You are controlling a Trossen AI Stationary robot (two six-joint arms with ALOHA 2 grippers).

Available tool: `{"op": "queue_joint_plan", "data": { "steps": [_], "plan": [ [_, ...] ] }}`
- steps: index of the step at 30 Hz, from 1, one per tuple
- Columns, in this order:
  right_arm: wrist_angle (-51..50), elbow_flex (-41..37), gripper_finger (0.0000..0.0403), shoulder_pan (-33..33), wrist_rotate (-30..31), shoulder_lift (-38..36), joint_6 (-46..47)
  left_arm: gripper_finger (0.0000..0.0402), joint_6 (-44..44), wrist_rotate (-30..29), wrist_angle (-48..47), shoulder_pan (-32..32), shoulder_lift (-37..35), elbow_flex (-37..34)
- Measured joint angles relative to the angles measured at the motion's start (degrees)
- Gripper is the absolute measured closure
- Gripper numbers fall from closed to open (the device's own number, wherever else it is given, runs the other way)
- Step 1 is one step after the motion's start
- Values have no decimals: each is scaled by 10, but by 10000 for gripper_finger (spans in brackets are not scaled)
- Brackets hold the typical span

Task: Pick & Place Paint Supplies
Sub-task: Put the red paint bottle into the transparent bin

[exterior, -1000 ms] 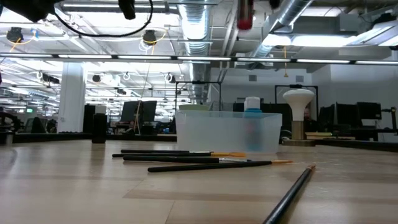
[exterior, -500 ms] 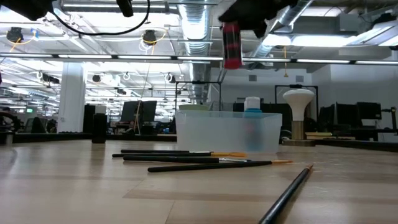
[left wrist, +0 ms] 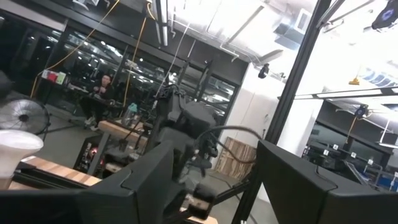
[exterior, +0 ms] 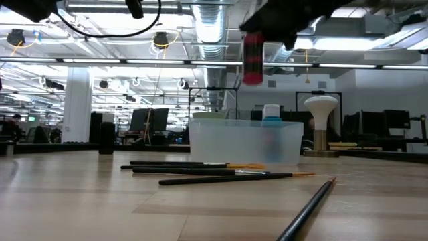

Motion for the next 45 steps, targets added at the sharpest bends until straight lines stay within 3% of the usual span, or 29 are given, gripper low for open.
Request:
{"op": "queue_joint_plan", "data": {
  "steps": [14,45],
  "plan": [
    [-18,0,295,5,40,67,7,183,0,0,0,16,0,0],
    [-32,-44,295,11,70,66,12,183,15,-14,0,16,0,0]
  ]
}}
